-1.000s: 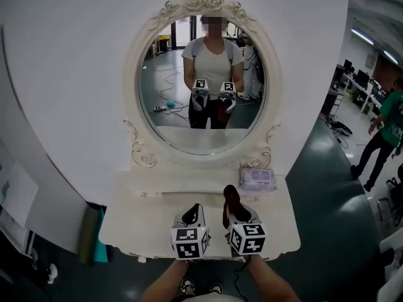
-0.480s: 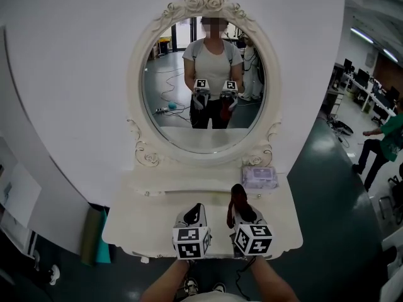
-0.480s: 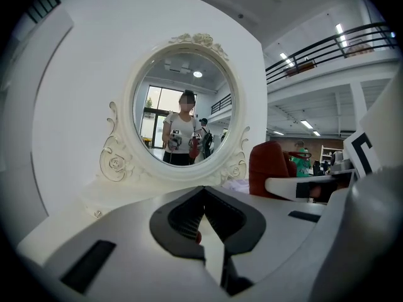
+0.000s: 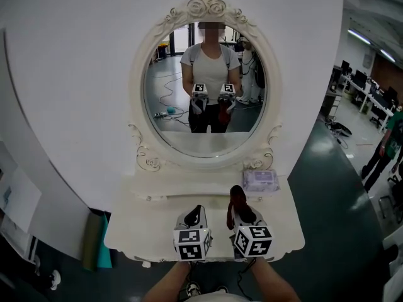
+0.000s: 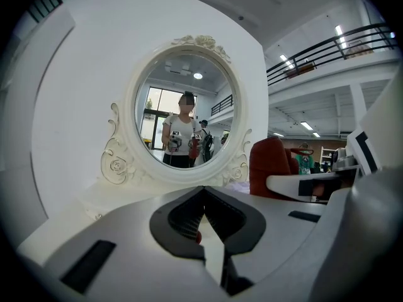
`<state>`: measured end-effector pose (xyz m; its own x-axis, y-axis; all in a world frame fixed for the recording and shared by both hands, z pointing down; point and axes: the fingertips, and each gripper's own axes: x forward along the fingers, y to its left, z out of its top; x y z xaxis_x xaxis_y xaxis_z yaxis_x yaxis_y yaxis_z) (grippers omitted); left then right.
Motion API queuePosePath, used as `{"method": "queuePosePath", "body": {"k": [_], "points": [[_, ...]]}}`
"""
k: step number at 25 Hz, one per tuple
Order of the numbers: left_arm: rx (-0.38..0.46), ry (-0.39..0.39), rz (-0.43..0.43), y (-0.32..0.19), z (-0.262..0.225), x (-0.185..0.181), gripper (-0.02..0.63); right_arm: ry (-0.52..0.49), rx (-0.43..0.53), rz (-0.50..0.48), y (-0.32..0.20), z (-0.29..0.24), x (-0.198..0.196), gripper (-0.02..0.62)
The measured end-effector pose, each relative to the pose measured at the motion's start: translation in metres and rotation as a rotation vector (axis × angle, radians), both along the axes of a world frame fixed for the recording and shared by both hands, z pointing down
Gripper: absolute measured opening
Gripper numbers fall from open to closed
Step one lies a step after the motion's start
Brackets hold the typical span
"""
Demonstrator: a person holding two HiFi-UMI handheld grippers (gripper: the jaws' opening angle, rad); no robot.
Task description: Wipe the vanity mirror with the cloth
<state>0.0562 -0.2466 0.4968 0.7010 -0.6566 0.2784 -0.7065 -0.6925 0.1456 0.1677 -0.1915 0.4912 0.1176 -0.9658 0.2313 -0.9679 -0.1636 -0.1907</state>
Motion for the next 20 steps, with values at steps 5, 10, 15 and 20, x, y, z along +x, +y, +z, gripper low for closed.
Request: {"method": "queuePosePath", "body": {"k": [5, 10, 15, 20], "points": [[-0.003, 0.012, 0.000, -0.0034, -0.0023, -0.0014, 0.011, 0.002, -0.007, -0.009, -0.0020, 0.0005, -0.0043, 0.062], [0.001, 0.001, -0.001, -0.0044, 0.0004, -0.0024, 0.011, -0.001, -0.016, -0.011, -0.0018, 0.0039, -0.0059, 0.061], [-0.005, 0.000, -0.001, -0.0058, 0.0013, -0.0029, 0.011, -0.005, -0.020, -0.012, -0.0025, 0.0053, -0.0060, 0.061], [-0.018, 0.013, -0.001, -0.0070, 0.0007, -0.0027, 0.011, -0.005, -0.023, -0.010, -0.0022, 0.0063, -0.0048, 0.061]]}}
